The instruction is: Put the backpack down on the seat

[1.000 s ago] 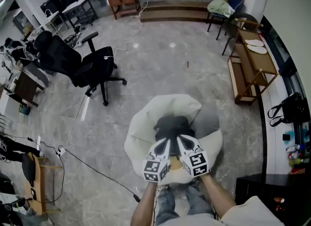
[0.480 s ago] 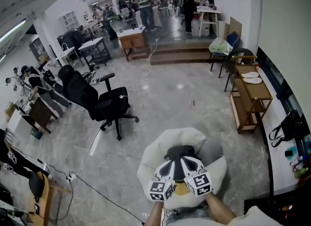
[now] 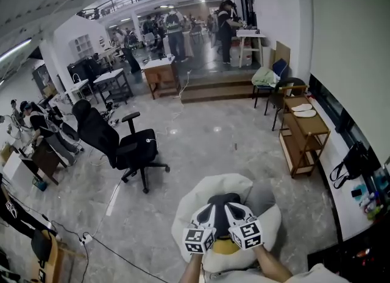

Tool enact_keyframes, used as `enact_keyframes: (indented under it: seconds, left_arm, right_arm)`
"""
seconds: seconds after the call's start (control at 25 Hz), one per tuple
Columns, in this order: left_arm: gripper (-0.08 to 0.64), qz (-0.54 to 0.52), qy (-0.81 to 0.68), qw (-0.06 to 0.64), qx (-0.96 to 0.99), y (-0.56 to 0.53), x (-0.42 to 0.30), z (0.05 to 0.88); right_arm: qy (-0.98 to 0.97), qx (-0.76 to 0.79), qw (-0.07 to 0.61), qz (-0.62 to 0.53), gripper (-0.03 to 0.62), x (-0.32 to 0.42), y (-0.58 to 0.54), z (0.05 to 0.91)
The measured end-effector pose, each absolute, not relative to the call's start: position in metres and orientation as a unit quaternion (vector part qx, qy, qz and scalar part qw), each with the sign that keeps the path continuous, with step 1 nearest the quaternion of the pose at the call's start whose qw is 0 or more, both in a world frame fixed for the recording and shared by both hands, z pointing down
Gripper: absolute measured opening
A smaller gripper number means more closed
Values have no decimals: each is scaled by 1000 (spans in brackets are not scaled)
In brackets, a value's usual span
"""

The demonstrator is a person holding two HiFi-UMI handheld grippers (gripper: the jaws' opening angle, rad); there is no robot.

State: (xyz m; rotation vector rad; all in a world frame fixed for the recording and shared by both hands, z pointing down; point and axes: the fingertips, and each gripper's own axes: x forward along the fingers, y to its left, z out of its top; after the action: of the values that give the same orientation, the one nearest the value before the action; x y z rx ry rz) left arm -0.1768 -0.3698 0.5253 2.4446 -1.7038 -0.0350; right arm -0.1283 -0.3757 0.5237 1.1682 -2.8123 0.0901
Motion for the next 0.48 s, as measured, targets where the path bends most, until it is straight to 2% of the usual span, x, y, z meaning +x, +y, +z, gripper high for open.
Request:
enact_keyframes:
  seconds: [0.48]
  left_arm:
    - [31,-12,-527,92,845,-323,-192,536]
  right_arm:
    - [-909,410,63,35,26,-152,-324,535]
